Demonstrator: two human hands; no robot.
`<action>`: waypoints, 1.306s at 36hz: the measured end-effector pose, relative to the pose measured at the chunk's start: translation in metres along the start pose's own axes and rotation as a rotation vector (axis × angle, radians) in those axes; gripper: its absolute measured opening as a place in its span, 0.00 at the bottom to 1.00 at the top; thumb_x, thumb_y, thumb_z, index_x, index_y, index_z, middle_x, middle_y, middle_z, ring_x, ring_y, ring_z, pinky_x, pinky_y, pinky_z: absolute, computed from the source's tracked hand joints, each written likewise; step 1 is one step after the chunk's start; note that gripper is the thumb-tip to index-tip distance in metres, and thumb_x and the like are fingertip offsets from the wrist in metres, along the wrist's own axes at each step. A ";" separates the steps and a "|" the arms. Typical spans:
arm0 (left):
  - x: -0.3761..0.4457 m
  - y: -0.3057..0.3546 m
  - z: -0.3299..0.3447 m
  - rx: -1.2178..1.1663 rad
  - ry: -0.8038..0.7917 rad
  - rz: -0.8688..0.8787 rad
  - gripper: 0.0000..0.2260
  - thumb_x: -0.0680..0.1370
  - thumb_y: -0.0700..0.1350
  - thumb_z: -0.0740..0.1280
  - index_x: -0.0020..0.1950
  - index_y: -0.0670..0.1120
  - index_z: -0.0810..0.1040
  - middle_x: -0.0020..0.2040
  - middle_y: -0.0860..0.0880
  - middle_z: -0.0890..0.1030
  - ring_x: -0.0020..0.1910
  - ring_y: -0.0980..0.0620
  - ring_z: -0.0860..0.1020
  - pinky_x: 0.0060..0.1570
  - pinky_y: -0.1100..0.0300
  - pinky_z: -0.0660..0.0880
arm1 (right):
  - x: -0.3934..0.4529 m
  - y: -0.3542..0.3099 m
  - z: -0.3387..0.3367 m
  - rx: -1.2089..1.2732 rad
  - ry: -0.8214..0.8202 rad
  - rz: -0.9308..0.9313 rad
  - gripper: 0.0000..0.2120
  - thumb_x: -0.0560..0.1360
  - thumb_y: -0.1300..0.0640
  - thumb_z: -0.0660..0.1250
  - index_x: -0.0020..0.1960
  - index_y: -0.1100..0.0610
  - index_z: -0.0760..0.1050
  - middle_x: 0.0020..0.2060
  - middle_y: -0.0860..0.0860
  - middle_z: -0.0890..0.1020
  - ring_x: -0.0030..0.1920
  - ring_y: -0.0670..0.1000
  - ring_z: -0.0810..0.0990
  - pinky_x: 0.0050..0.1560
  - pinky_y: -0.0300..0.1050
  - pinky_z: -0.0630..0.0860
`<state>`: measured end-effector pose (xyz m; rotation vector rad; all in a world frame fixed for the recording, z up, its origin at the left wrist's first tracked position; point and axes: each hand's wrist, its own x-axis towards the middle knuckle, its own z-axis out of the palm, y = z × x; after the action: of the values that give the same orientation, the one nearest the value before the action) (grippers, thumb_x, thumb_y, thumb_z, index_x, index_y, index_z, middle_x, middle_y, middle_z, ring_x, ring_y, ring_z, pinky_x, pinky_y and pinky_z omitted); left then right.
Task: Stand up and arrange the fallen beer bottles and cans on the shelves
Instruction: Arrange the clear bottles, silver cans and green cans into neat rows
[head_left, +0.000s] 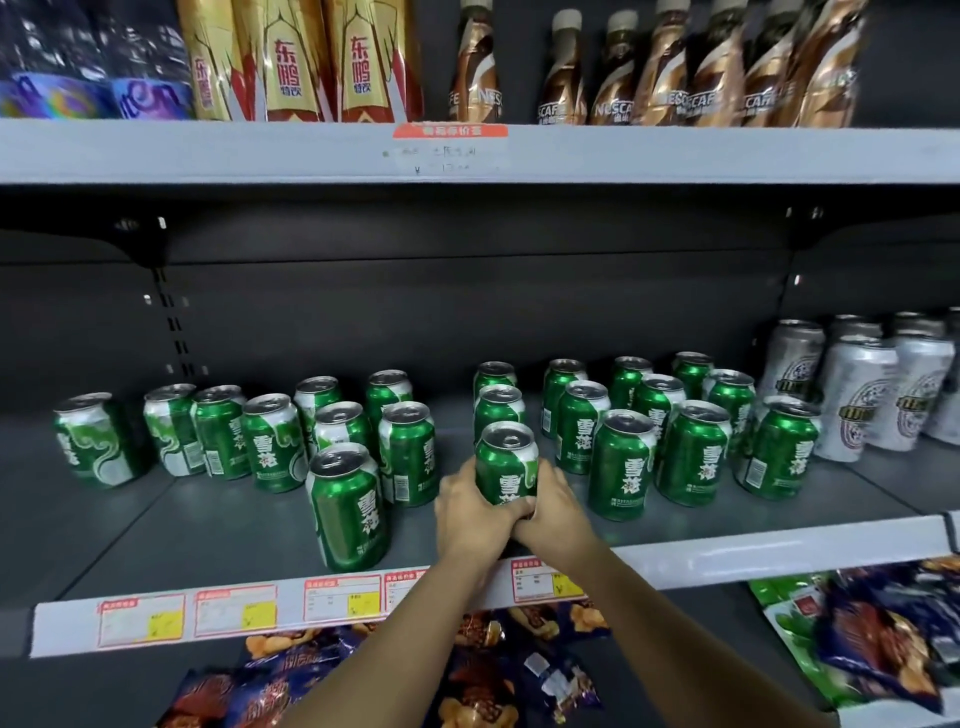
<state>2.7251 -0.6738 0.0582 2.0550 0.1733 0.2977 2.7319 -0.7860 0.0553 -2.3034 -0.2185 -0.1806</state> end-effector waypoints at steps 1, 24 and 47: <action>-0.005 0.007 0.000 0.045 0.014 -0.004 0.32 0.60 0.59 0.77 0.62 0.53 0.74 0.56 0.49 0.76 0.58 0.47 0.75 0.58 0.51 0.75 | 0.000 0.002 0.001 0.012 0.028 -0.011 0.25 0.70 0.60 0.68 0.65 0.58 0.66 0.57 0.54 0.72 0.61 0.55 0.71 0.57 0.49 0.72; -0.017 0.012 0.011 0.017 0.066 0.040 0.27 0.74 0.48 0.72 0.71 0.50 0.68 0.62 0.48 0.71 0.63 0.48 0.73 0.59 0.56 0.73 | -0.010 0.006 0.003 0.002 0.145 0.011 0.30 0.76 0.62 0.64 0.75 0.55 0.57 0.66 0.52 0.73 0.64 0.55 0.73 0.58 0.51 0.74; -0.063 -0.012 -0.077 -0.015 0.803 0.274 0.28 0.71 0.47 0.75 0.68 0.44 0.70 0.62 0.46 0.72 0.63 0.48 0.67 0.62 0.54 0.64 | -0.053 -0.033 0.052 -0.018 0.453 -0.411 0.25 0.70 0.66 0.63 0.67 0.55 0.70 0.62 0.50 0.75 0.64 0.50 0.67 0.62 0.44 0.61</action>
<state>2.6427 -0.6186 0.0743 1.8376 0.3710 1.2812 2.6767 -0.7310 0.0338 -2.1427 -0.4526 -0.9008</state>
